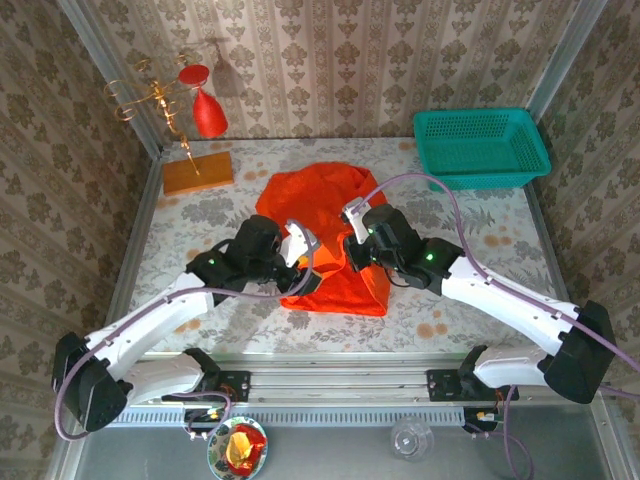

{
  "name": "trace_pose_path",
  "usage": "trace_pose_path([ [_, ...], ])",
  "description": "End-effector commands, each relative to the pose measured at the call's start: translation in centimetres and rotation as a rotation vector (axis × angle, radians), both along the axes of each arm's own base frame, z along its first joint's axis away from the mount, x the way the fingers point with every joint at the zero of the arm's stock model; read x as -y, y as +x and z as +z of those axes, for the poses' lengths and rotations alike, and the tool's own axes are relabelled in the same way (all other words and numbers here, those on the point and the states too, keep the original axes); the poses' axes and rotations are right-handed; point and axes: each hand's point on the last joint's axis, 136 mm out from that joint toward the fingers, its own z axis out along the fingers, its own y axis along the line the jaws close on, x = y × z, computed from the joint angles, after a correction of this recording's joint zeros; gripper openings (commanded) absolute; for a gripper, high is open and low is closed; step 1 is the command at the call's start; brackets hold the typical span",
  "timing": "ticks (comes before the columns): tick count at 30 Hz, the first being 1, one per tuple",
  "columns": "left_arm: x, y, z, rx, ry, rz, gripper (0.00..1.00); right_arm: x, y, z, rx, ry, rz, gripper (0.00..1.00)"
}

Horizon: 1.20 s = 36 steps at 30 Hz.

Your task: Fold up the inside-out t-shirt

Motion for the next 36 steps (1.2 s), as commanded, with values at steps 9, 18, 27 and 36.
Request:
trace_pose_path([
  [9,5.2,1.7,1.2,0.161,0.001,-0.004,0.60,0.2,-0.1,2.9,0.006,0.061,-0.017,0.00],
  [18,6.0,2.1,-1.8,0.119,0.036,0.028,0.41,0.8,0.6,4.1,0.015,0.082,-0.059,0.00],
  [27,4.5,2.5,2.4,0.165,-0.005,0.068,0.00,7.5,2.6,2.1,-0.024,0.045,-0.333,0.00],
  [36,2.5,6.1,8.4,0.020,-0.180,0.110,0.00,10.4,0.5,0.3,-0.133,0.216,-0.476,0.34],
])
